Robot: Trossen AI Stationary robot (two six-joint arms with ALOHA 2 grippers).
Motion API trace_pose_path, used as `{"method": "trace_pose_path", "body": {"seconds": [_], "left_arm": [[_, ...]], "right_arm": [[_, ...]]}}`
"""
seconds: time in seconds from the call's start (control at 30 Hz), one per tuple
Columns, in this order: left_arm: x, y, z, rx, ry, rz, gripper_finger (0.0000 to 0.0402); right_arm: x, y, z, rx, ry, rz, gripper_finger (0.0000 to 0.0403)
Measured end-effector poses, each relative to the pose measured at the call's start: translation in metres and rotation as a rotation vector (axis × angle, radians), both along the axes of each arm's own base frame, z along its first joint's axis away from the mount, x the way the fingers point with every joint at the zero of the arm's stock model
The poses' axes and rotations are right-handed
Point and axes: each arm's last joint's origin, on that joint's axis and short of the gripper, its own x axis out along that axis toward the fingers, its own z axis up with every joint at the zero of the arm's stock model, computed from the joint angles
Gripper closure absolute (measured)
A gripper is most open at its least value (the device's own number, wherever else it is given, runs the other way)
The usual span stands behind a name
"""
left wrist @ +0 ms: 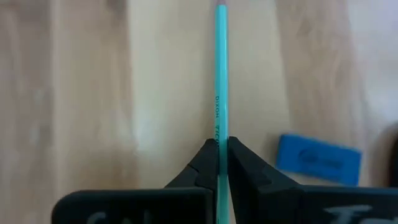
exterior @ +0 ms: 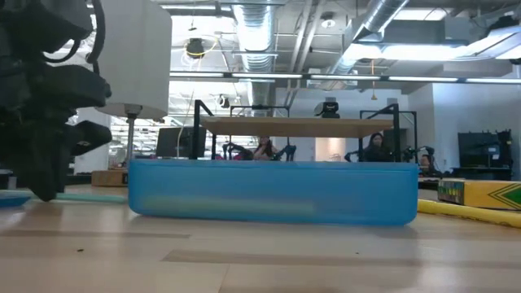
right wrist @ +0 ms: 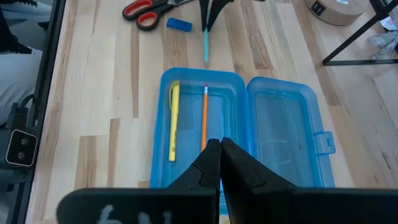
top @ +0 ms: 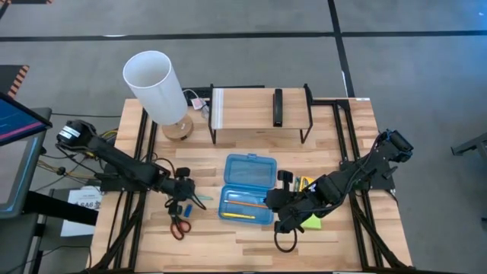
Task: Pack school essentials
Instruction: Put the blue pencil into the blue supply box
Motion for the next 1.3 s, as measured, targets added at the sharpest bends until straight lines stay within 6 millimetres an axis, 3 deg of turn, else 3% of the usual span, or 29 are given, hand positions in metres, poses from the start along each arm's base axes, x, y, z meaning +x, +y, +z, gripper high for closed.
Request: {"method": "trace_pose_path", "body": {"seconds": [0.3,0.47,0.7,0.87,1.07,1.3], "left_arm": [[-0.003,0.003,0.023,-0.013,-0.130,0.029,0.0401],[0.011,-0.003,0.048,-0.008,-0.230,0.005,0.0401],[0.064,-0.024,0.073,0.037,-0.355,-0.060,0.0401],[0.117,-0.041,0.066,0.088,-0.299,-0.112,0.0401],[0.173,-0.043,0.051,0.048,-0.241,-0.105,0.0401],[0.197,-0.034,0.040,0.000,-0.220,-0.076,0.0387]], "right_arm": [[0.000,0.000,0.000,-0.001,0.000,-0.001,0.0369],[0.000,-0.001,0.000,-0.003,0.000,0.000,0.0369],[0.001,-0.001,0.000,-0.014,0.001,0.009,0.0369],[0.001,-0.002,0.000,-0.015,0.002,0.005,0.0369],[-0.003,0.000,-0.002,-0.026,0.030,0.010,0.0369],[-0.012,0.007,-0.004,-0.033,0.047,-0.012,0.0369]]}}
